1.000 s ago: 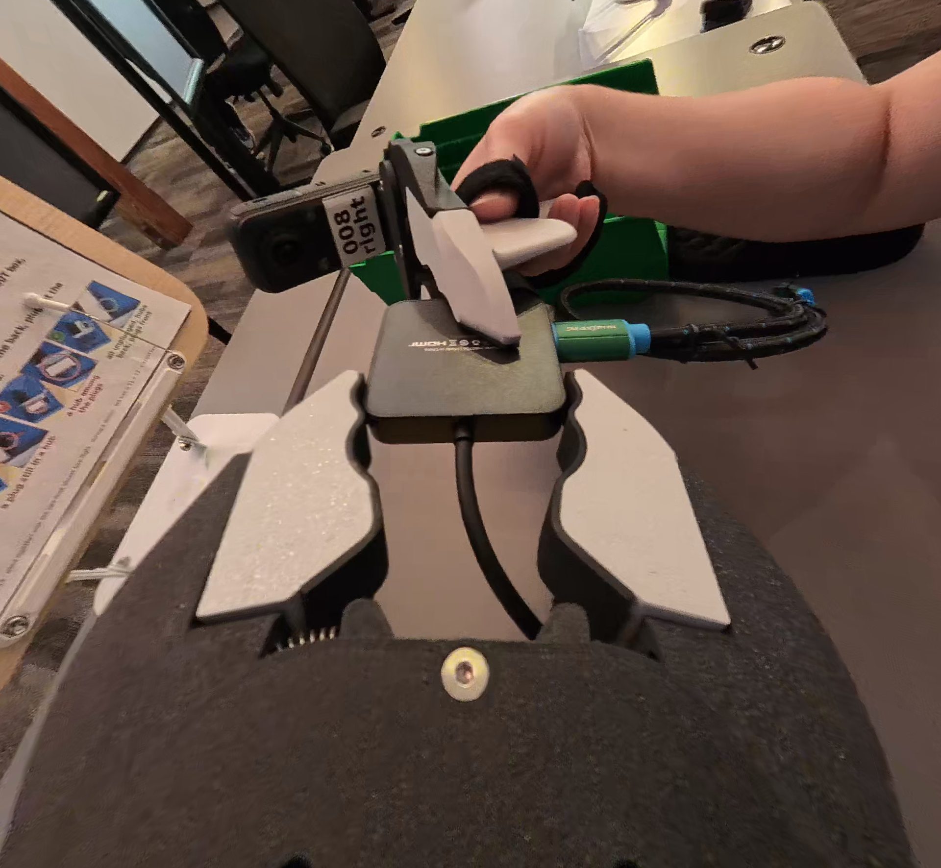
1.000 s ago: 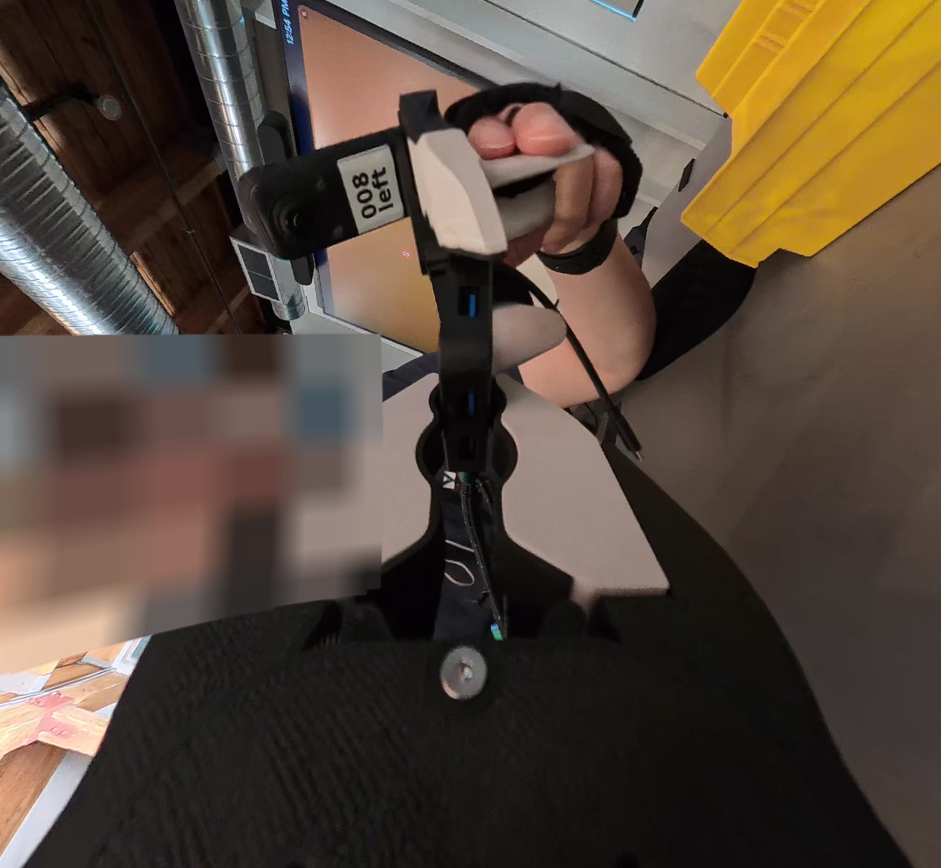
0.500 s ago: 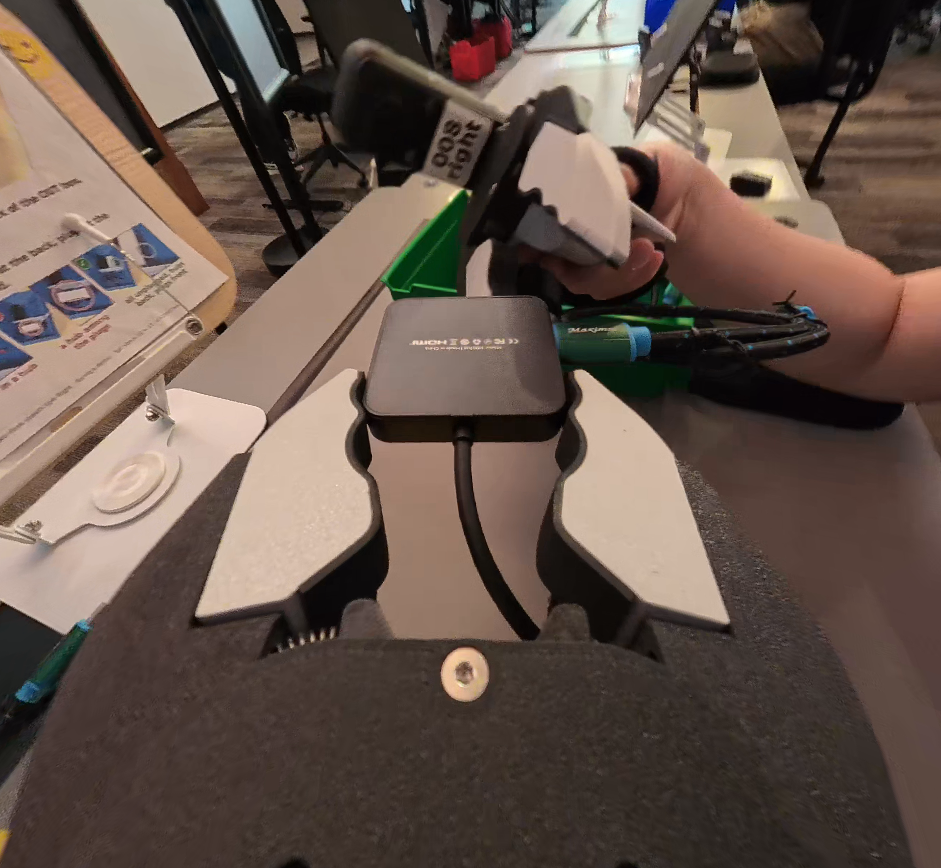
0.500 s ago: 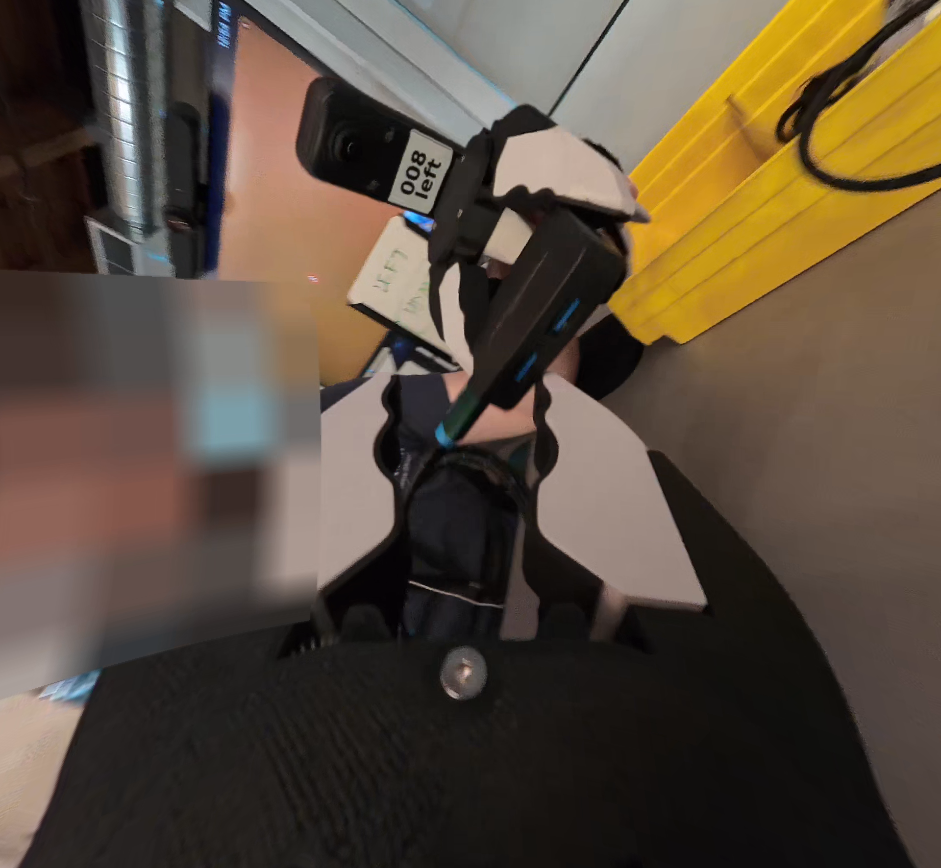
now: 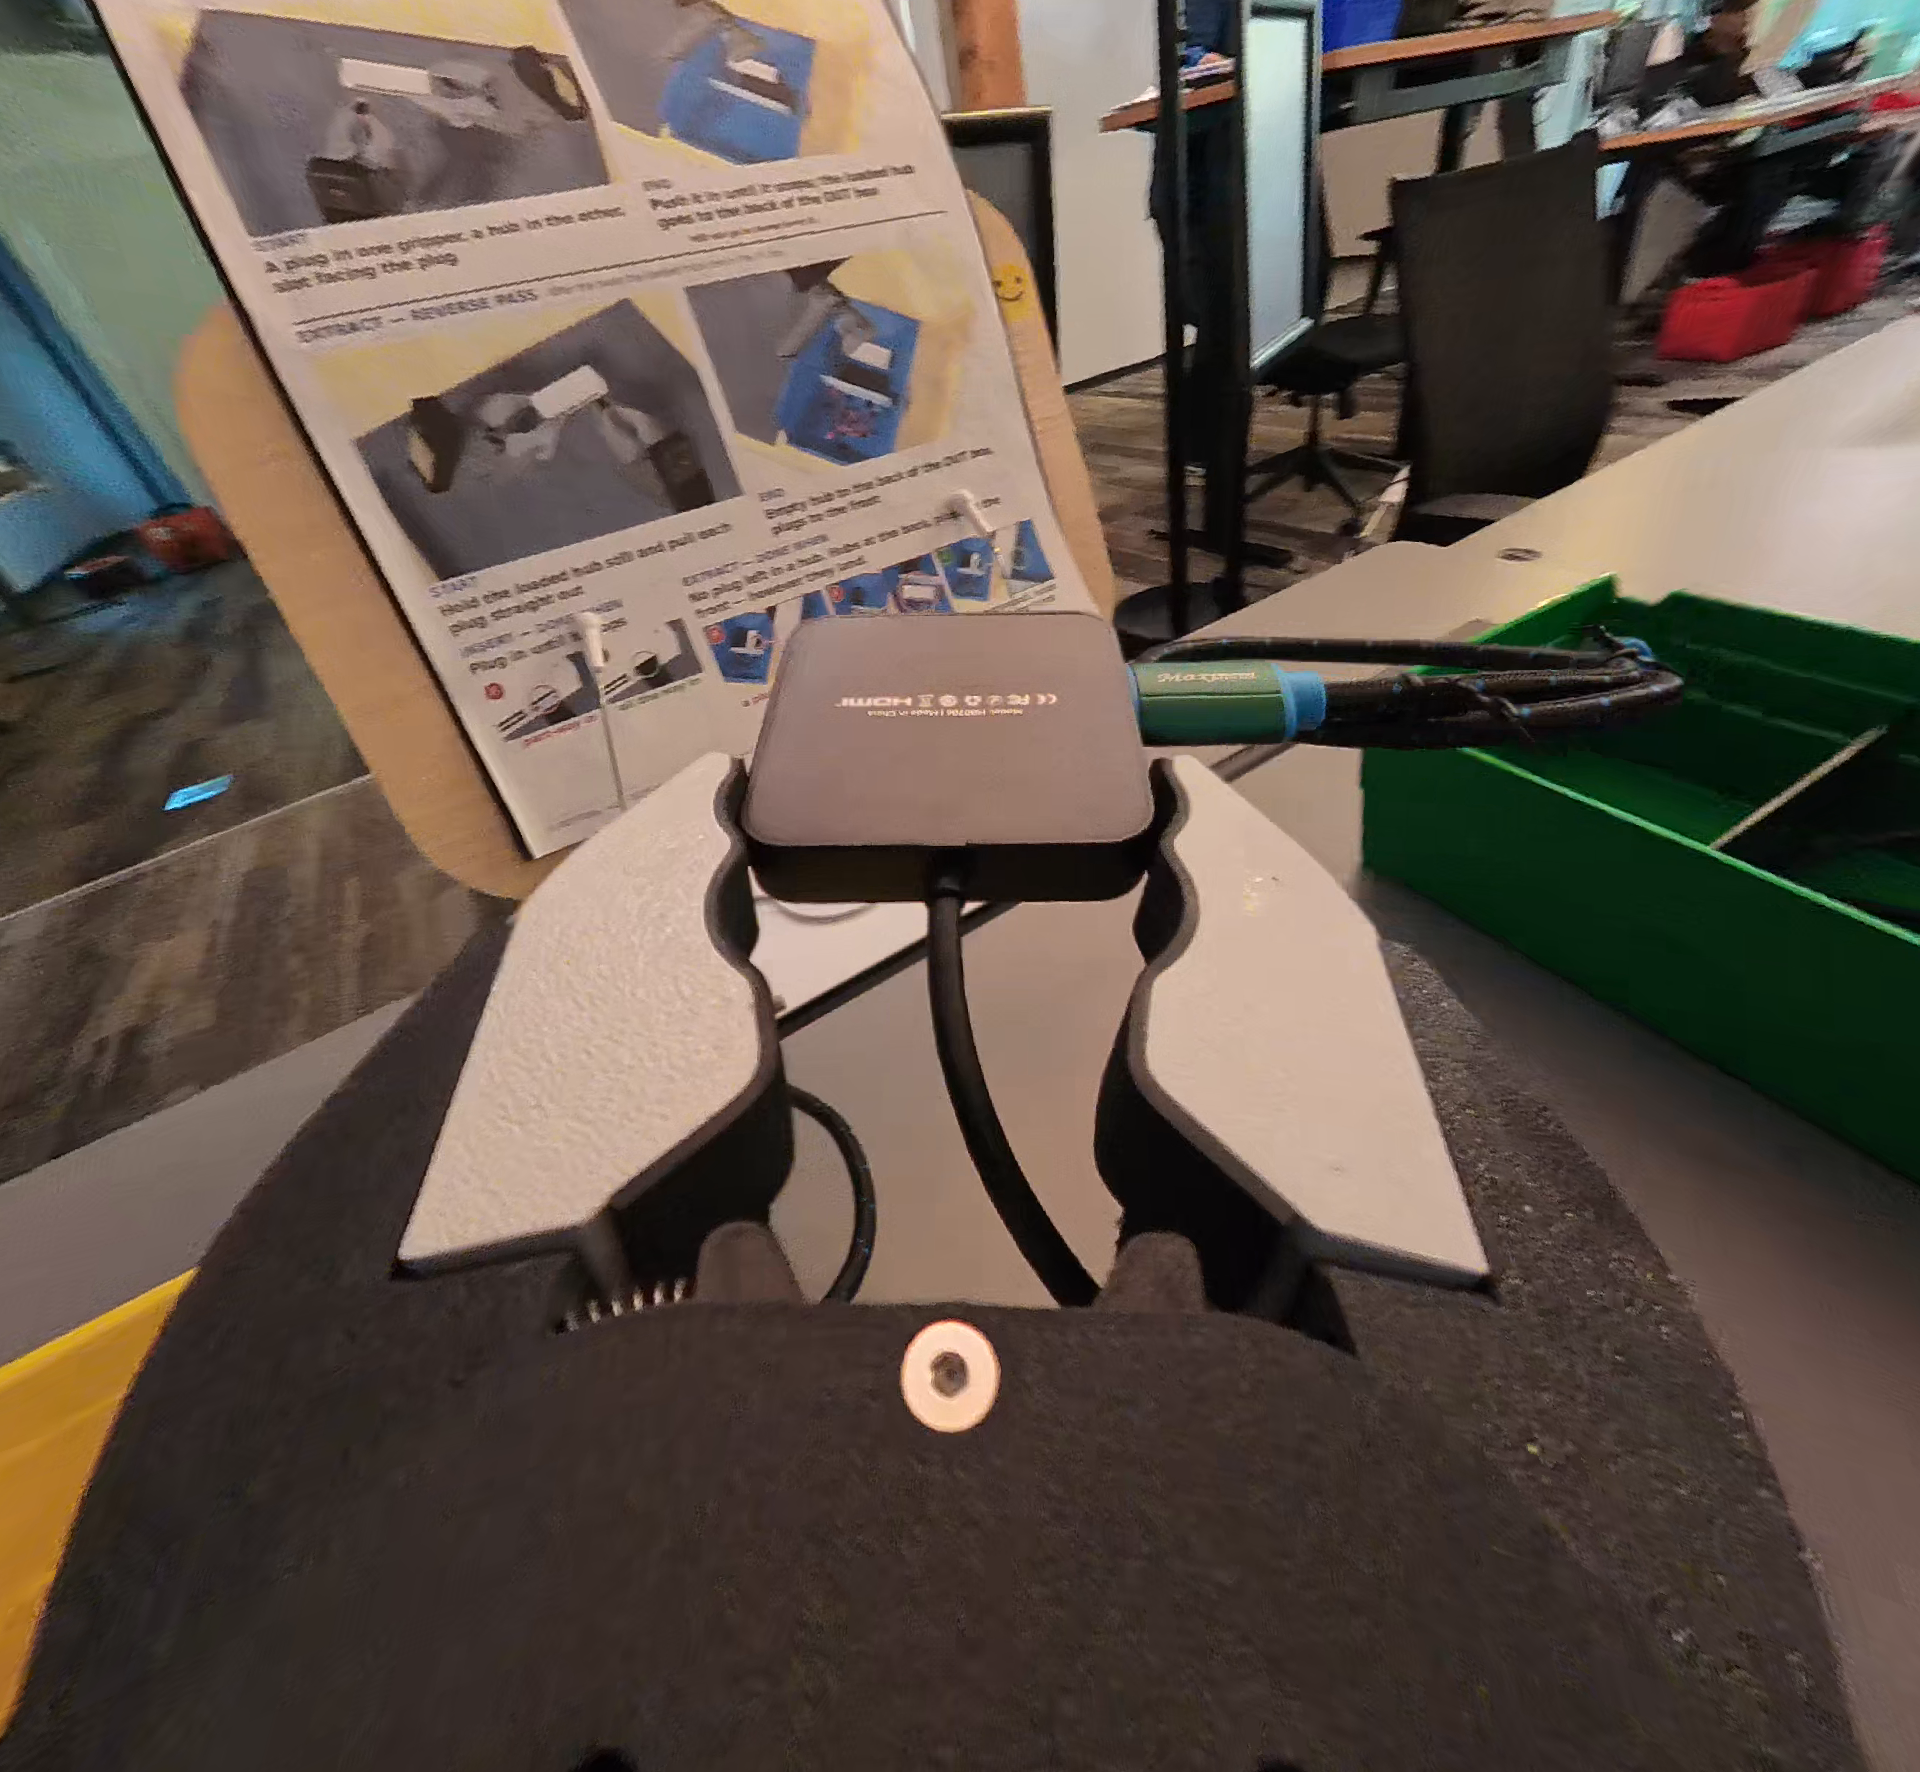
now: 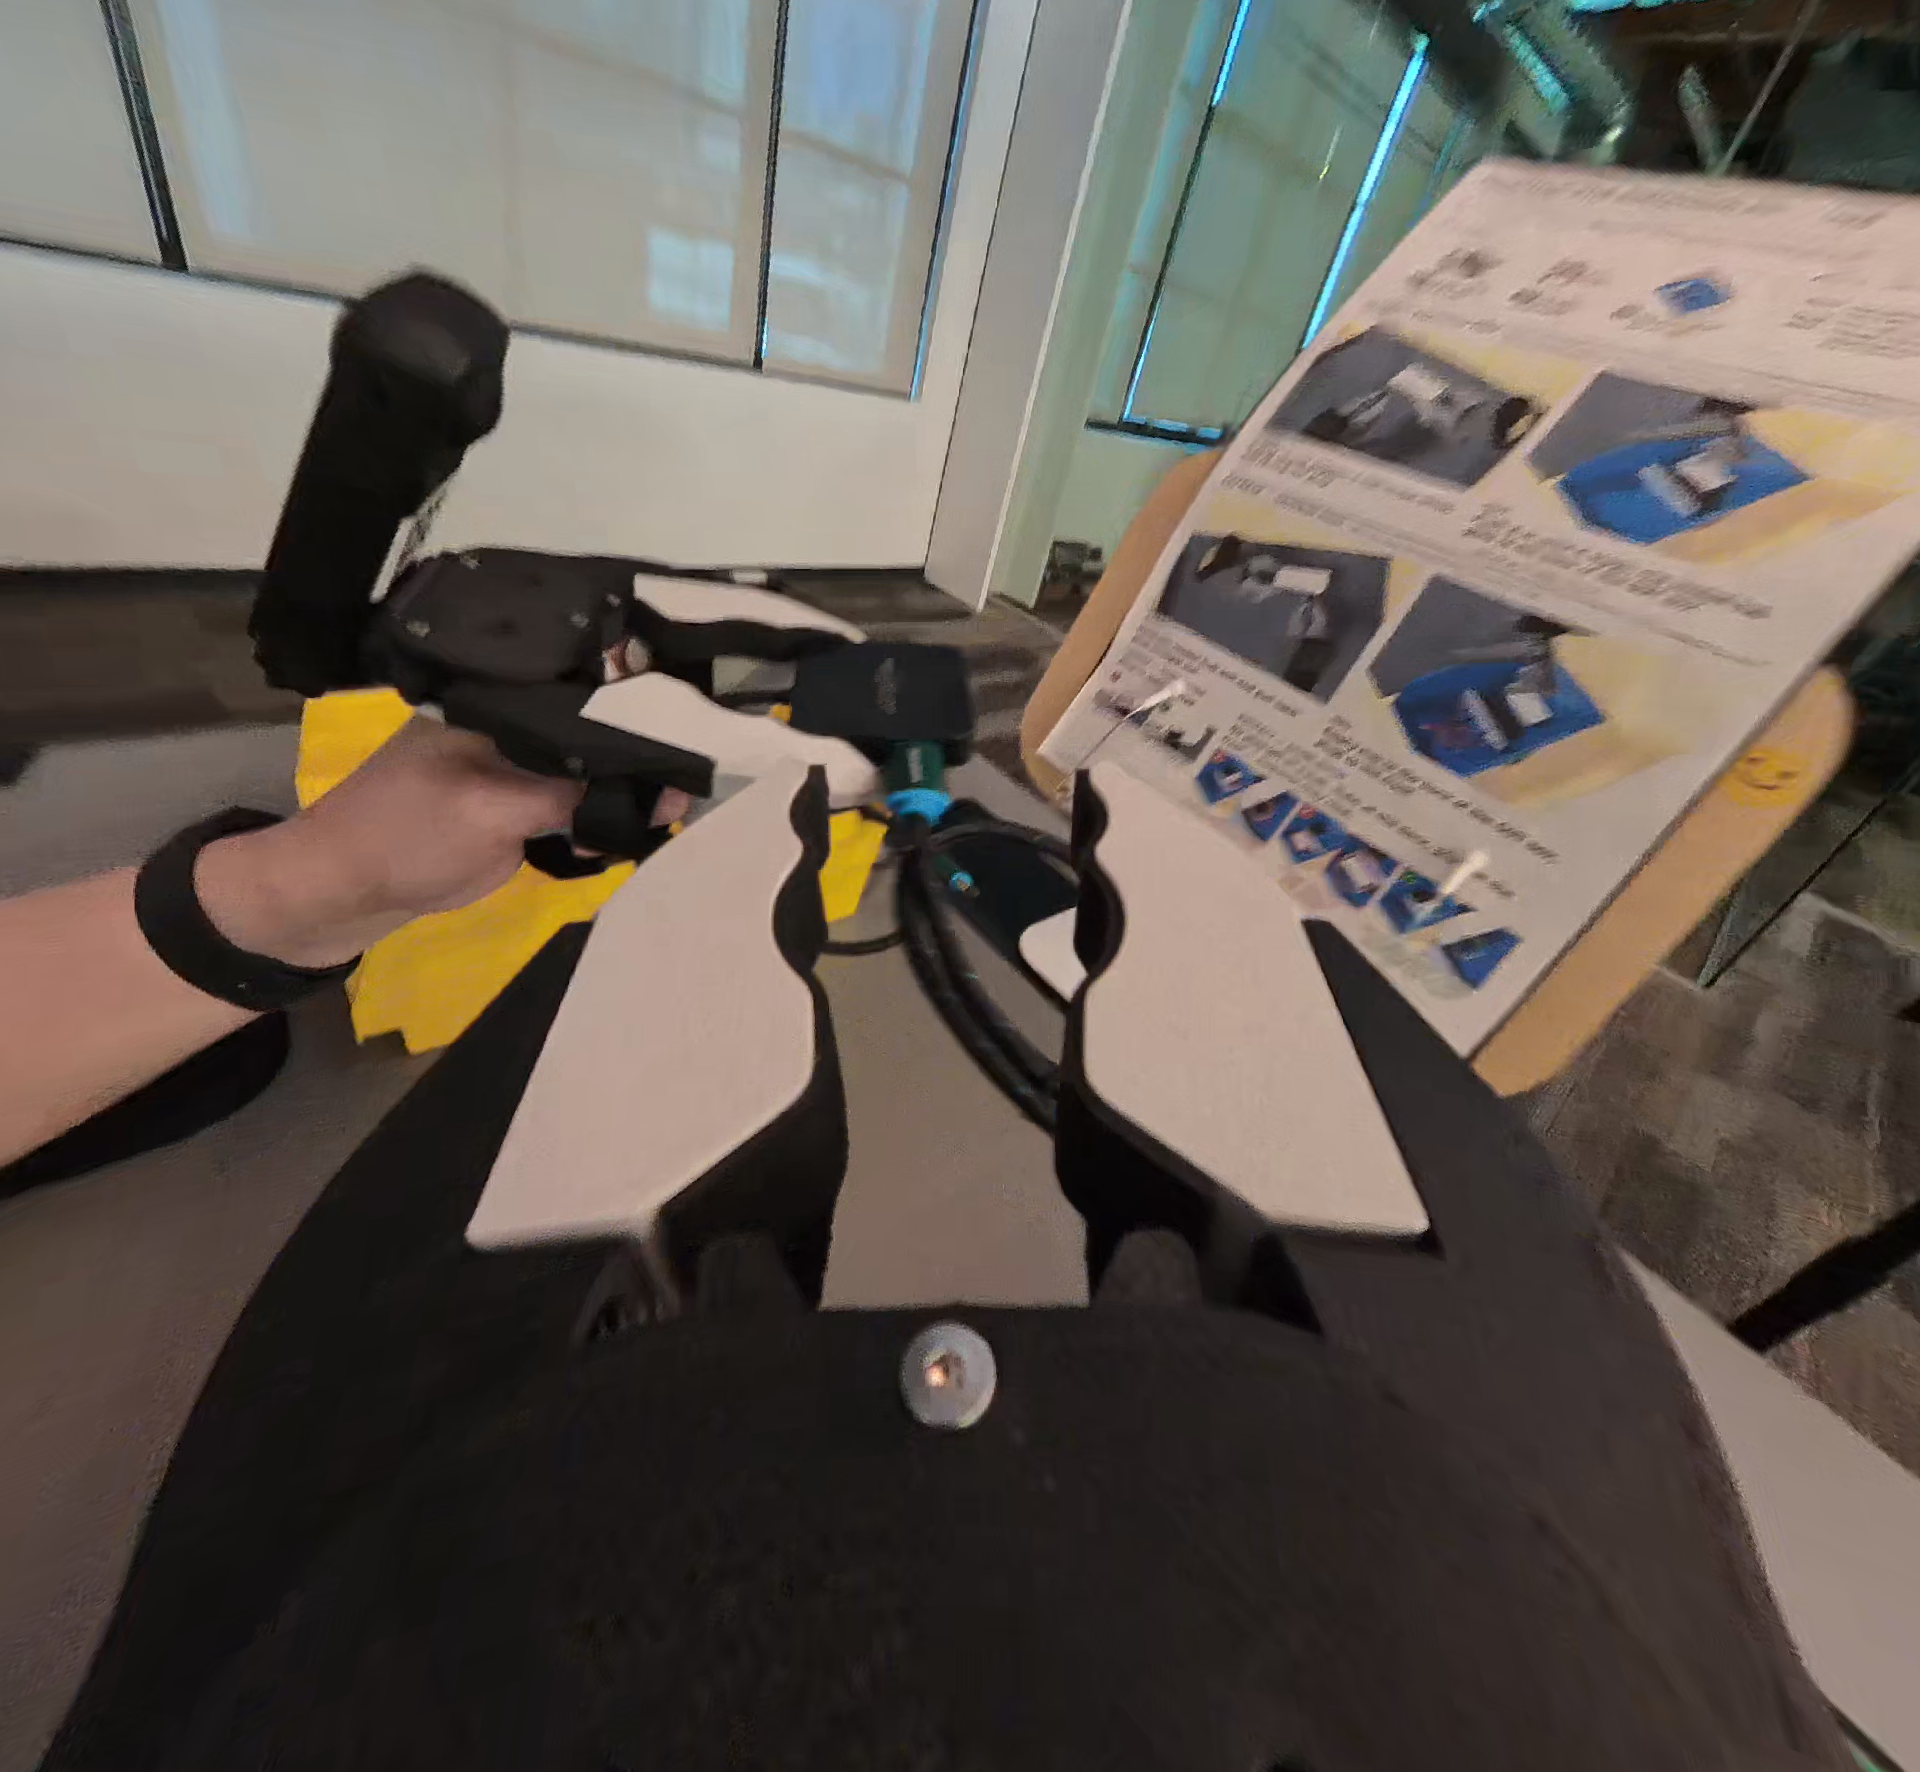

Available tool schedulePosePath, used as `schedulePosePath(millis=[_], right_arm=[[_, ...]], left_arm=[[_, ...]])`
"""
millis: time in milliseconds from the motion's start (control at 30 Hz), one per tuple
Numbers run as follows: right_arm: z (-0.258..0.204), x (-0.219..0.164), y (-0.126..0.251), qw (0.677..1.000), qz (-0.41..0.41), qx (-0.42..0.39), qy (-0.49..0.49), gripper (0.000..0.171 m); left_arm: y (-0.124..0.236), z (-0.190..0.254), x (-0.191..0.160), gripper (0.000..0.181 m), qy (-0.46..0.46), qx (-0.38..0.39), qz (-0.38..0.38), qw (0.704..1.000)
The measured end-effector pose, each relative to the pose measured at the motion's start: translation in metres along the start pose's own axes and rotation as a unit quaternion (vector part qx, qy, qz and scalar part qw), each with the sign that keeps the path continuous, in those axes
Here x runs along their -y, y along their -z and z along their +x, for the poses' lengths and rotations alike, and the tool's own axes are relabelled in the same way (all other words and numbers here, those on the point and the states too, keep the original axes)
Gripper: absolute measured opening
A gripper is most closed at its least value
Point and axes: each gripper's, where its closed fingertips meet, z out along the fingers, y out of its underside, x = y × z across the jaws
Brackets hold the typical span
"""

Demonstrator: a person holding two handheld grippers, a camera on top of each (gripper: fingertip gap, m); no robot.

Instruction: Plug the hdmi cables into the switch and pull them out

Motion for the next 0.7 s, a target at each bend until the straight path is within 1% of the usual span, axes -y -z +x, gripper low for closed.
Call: schedulePosePath(millis=[100, 200, 267, 367, 467, 533, 700], right_arm=[[-0.012, -0.035, -0.031, 0.999, -0.044, 0.004, -0.003, 0.046], [-0.008, -0.053, -0.042, 0.998, -0.054, -0.012, 0.012, 0.045], [-0.001, -0.058, -0.043, 0.998, -0.059, -0.026, 0.019, 0.039], [0.001, -0.063, -0.043, 0.997, -0.067, -0.025, 0.007, 0.029], [0.004, -0.072, -0.045, 0.995, -0.09, -0.029, 0.009, 0.028], [0.004, -0.073, -0.046, 0.995, -0.091, -0.027, 0.006, 0.028], [-0.002, -0.073, -0.046, 0.996, -0.093, -0.004, 0.004, 0.02]], left_arm=[[-0.004, 0.007, -0.005, 0.072, -0.02, 0.015, -0.003, 1.0], [-0.007, 0.02, -0.005, 0.072, -0.02, 0.004, 0.006, 1.0], [-0.008, 0.026, -0.005, 0.072, -0.022, 0.001, 0.008, 1.0], [-0.01, 0.035, -0.006, 0.072, -0.021, -0.005, 0.014, 1.0], [-0.01, 0.042, -0.005, 0.072, -0.024, -0.01, 0.02, 0.999], [-0.009, 0.044, -0.003, 0.072, -0.031, -0.004, 0.025, 0.999], [-0.008, 0.045, -0.001, 0.072, -0.036, -0.004, 0.03, 0.999]])
